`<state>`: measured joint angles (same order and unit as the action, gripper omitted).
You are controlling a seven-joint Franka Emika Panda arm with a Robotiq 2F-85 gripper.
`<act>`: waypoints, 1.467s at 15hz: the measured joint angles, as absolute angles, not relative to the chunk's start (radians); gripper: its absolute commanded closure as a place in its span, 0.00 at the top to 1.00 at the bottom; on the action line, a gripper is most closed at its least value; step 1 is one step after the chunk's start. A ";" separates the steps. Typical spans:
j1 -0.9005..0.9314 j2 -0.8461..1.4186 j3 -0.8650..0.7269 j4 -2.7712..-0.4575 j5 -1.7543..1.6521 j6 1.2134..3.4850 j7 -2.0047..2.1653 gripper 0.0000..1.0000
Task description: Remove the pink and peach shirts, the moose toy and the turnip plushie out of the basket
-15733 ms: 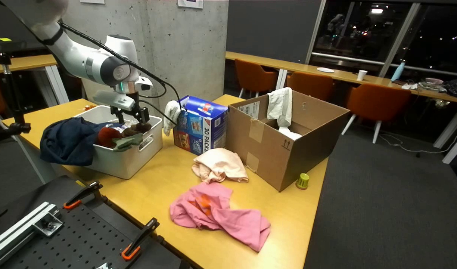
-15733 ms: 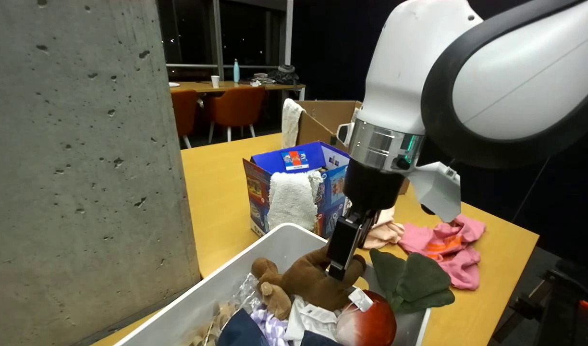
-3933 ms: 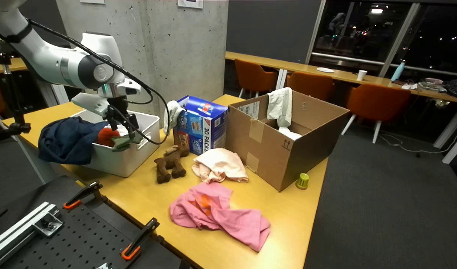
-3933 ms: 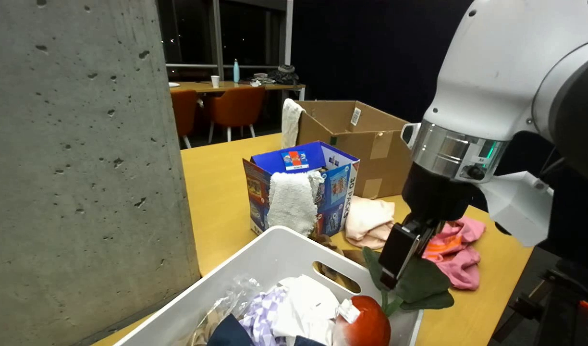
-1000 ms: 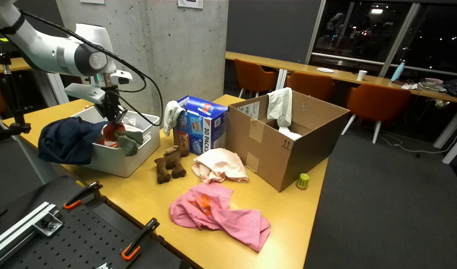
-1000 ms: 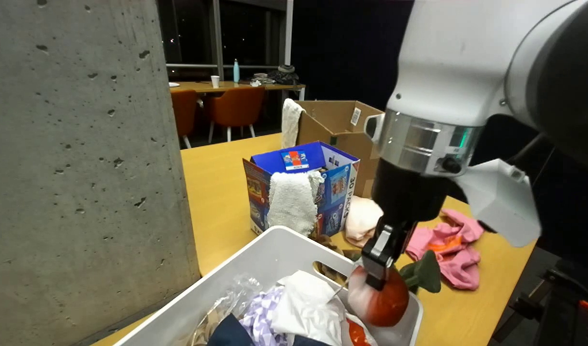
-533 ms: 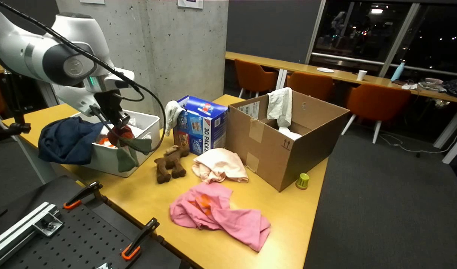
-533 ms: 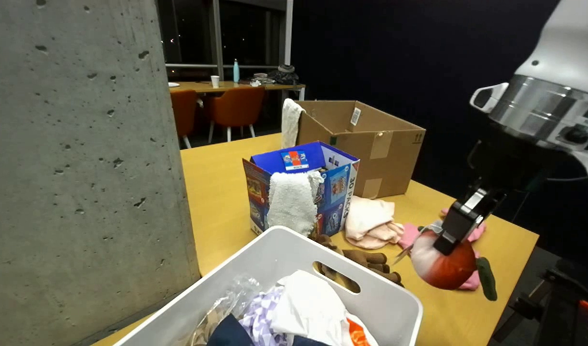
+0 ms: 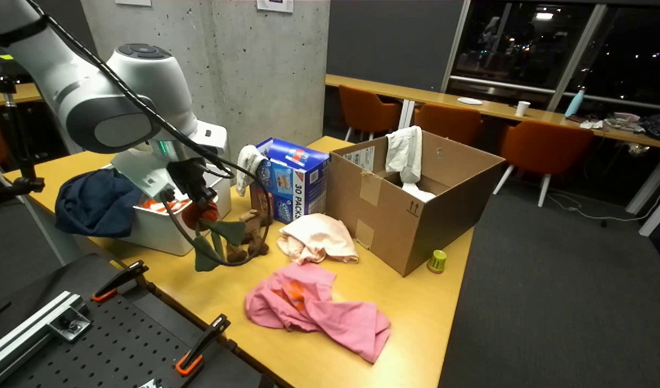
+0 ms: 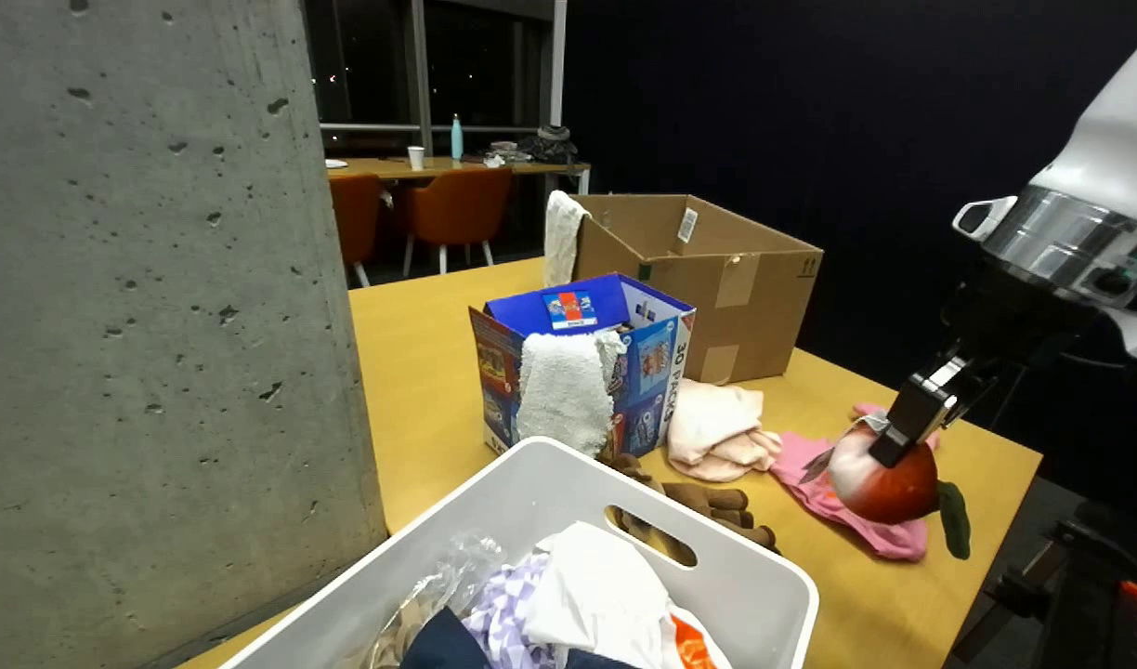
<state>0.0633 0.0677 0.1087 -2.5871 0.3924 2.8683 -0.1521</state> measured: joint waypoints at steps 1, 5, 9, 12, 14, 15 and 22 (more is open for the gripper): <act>0.048 0.084 0.108 -2.572 0.424 2.868 -0.195 0.03; -0.029 0.175 0.107 -2.481 0.504 2.834 -0.351 0.03; -0.112 0.312 0.112 -2.335 0.507 2.743 -0.431 0.03; -0.152 0.429 0.118 -2.217 0.492 2.678 -0.443 0.03; -0.167 0.507 0.121 -2.139 0.477 2.640 -0.443 0.03; -0.173 0.546 0.124 -2.100 0.467 2.621 -0.443 0.03; -0.222 0.688 0.128 -1.942 0.428 2.580 -0.437 0.03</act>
<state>-0.2222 0.6877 0.1276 -1.9423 0.4276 2.5799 -0.4366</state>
